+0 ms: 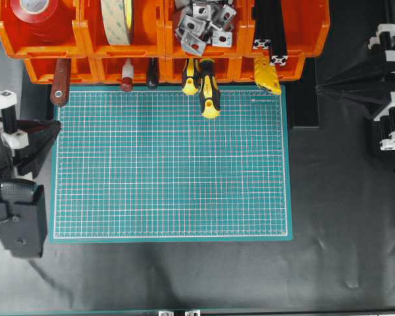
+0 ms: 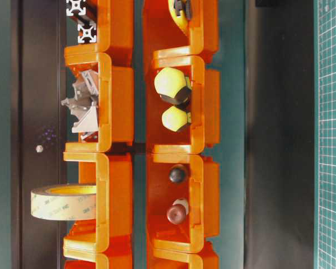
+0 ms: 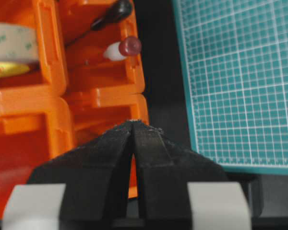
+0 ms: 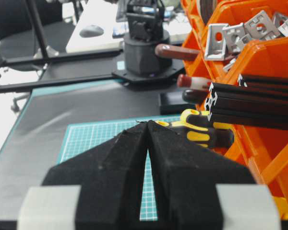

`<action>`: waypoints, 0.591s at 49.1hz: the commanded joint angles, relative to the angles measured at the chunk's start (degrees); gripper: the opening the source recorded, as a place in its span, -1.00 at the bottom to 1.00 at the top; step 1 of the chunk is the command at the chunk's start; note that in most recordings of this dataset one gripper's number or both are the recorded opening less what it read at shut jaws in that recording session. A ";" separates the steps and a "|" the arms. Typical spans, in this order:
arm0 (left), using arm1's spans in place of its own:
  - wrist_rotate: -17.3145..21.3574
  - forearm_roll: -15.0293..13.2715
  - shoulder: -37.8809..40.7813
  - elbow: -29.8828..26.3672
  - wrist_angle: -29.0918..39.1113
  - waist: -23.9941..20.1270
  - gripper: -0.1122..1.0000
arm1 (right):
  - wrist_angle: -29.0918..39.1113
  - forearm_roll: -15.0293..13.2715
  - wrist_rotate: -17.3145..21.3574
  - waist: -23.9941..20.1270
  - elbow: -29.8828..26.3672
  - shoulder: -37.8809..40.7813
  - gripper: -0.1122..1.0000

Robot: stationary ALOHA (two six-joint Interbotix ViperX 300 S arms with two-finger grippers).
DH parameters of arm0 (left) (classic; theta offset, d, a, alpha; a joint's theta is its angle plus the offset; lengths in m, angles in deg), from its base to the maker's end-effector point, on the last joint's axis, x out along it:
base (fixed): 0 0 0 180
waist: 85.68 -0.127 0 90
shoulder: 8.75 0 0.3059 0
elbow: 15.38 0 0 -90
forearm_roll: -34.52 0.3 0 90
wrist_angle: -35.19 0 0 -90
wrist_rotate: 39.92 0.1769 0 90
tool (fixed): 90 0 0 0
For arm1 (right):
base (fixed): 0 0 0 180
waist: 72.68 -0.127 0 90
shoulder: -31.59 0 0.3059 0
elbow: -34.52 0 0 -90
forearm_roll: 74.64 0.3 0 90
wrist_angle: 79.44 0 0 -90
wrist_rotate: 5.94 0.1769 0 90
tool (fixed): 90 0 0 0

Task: Pick red screwdriver from container rack with left arm.
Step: 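Move the left gripper up to the brown wooden handle in the rack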

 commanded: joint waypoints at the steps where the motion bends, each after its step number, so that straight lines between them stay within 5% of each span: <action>1: -4.13 2.02 -0.70 3.96 -0.26 0.70 -0.79 | 0.26 0.09 0.00 0.00 -1.67 0.70 -0.79; 5: -6.68 4.31 -0.79 7.73 -0.26 0.35 -0.79 | 0.44 0.18 0.00 -0.09 -1.67 0.70 -0.79; 13: -7.03 4.57 -3.52 12.57 -1.32 -0.35 -0.79 | 0.97 0.09 0.00 -0.35 -1.67 0.53 -0.79; 29: -6.42 4.39 -4.83 13.01 -7.03 -3.87 -0.79 | 1.85 0.09 0.00 -0.44 -1.41 0.70 -0.79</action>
